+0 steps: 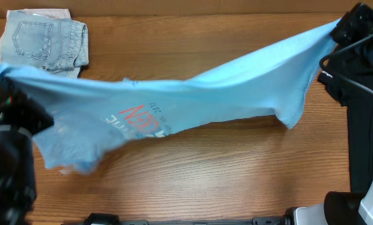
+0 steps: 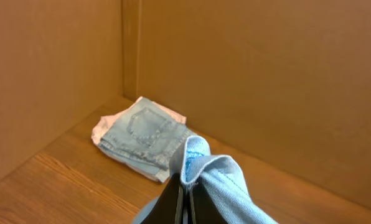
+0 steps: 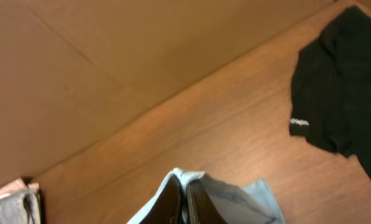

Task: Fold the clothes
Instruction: 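Lift and stretch the T-shirt between both grippers, then lay the stretched T-shirt flat on the table, pulling it toward the front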

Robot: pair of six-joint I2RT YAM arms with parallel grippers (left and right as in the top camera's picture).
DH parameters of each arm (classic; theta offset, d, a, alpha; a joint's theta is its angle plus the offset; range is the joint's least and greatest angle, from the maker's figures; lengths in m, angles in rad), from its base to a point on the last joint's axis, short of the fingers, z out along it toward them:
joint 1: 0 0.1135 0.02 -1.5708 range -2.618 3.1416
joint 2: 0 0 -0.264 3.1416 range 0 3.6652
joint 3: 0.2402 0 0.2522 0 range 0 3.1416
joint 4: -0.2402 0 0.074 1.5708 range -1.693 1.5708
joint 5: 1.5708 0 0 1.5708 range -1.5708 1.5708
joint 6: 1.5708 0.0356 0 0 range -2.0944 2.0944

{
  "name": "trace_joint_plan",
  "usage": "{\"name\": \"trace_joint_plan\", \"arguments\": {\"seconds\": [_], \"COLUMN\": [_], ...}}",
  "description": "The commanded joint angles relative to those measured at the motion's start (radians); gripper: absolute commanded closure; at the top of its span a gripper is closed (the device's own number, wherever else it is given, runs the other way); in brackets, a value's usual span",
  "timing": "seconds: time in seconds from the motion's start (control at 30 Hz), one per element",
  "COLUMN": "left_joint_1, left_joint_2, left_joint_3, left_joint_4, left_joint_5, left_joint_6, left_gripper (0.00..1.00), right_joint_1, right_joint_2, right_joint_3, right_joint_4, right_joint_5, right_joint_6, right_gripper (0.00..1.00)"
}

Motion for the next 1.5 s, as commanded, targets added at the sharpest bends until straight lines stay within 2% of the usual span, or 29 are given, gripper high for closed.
{"name": "trace_joint_plan", "arguments": {"seconds": [0.0, 0.17, 0.37, 0.5, 0.7, 0.9, 0.97, 1.13, 1.3, 1.47], "left_joint_1": [-0.002, -0.002, -0.002, -0.002, -0.002, -0.002, -0.001, -0.001, -0.001, -0.001], "left_joint_2": [0.128, 0.202, 0.165, 0.128, 0.148, 0.389, 0.542, 0.714, 0.737, 0.721], "left_joint_3": [-0.016, -0.014, 0.062, 0.134, 0.131, 0.112, 0.112, 0.133, 0.261, 0.576], "left_joint_4": [0.025, 0.029, 0.035, 0.026, 0.052, 0.117, 0.226, 0.413, 0.535, 0.51], "left_joint_5": [-0.068, -0.093, -0.087, -0.019, 0.093, 0.118, 0.108, 0.112, 0.108, 0.109], "left_joint_6": [-0.033, -0.034, -0.034, -0.033, -0.033, -0.007, 0.011, 0.086, 0.135, 0.184], "left_gripper": [0.96, 0.96, 0.96, 0.96, 0.96, 0.96, 0.96, 0.96, 0.96, 0.96], "right_joint_1": [-0.003, -0.003, -0.003, -0.003, -0.003, -0.003, -0.003, -0.003, -0.008, -0.023], "right_joint_2": [0.024, 0.026, 0.008, -0.009, 0.005, 0.109, 0.187, 0.266, 0.248, 0.224], "right_joint_3": [0.021, 0.022, 0.022, 0.022, 0.021, 0.021, 0.021, 0.021, 0.071, 0.316], "right_joint_4": [0.044, 0.033, 0.032, 0.032, 0.042, 0.129, 0.248, 0.444, 0.602, 0.554], "right_joint_5": [0.016, 0.023, 0.026, 0.021, 0.006, 0.006, 0.006, 0.002, 0.002, 0.009], "right_joint_6": [-0.002, -0.006, -0.025, -0.025, -0.028, -0.032, -0.039, -0.078, -0.085, -0.124], "right_gripper": [0.96, 0.96, 0.96, 0.96, 0.96, 0.96, 0.96, 0.96, 0.96, 0.96]}}
